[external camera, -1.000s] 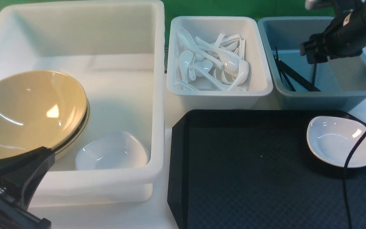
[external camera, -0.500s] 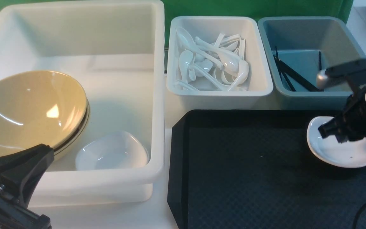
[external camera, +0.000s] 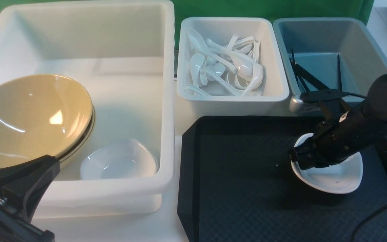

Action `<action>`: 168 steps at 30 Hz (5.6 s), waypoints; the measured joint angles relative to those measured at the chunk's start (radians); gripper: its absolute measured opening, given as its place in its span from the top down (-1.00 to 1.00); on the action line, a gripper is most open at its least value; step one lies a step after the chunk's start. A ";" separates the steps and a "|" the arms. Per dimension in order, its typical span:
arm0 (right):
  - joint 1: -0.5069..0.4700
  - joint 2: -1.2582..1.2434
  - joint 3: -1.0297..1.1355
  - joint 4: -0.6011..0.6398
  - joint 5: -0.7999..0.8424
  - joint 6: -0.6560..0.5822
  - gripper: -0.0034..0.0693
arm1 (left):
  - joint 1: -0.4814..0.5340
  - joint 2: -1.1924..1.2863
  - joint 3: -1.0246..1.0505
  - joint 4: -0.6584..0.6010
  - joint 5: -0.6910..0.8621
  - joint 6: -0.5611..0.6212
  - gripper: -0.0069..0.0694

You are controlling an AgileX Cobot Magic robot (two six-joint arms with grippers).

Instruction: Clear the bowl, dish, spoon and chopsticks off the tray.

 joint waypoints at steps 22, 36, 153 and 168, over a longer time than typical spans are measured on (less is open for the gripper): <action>-0.216 -0.045 -0.046 -0.124 0.116 0.035 -0.27 | 0.000 0.000 0.000 -0.005 -0.001 0.000 0.84; -0.220 0.087 -0.046 -0.133 0.058 0.034 0.05 | 0.000 0.000 0.000 0.206 0.045 -0.064 0.84; 0.104 -1.401 0.691 -0.428 -0.471 0.006 0.80 | 0.000 -0.073 -0.090 0.641 0.317 -0.723 0.84; 0.104 -1.546 0.694 -0.462 -0.043 0.020 0.79 | 0.000 -0.073 -0.090 0.640 0.317 -0.722 0.84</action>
